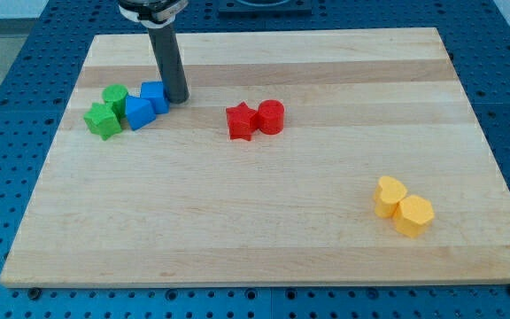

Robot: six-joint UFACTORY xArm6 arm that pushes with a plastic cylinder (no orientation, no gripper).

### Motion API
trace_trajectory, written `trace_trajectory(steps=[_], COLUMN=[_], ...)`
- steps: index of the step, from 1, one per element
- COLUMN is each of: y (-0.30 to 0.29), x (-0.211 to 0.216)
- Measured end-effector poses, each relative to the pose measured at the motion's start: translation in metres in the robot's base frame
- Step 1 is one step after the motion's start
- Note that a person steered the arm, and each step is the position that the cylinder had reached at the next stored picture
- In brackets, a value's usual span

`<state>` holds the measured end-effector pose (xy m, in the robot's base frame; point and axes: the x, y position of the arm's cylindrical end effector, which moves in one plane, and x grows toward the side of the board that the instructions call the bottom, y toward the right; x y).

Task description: Separate the yellow hexagon from the yellow heart

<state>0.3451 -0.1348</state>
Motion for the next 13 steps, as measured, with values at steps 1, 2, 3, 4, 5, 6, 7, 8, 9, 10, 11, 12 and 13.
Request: trace_trajectory(steps=[1, 2, 3, 4, 5, 6, 7, 8, 9, 10, 11, 12, 13], y=[0.014, 0.064, 0.118, 0.174, 0.224, 0.249, 0.259, 0.268, 0.279, 0.297, 0.316, 0.338, 0.355], x=[-0.005, -0.013, -0.013, -0.013, -0.006, 0.02, 0.046, 0.075, 0.106, 0.131, 0.154, 0.168, 0.197])
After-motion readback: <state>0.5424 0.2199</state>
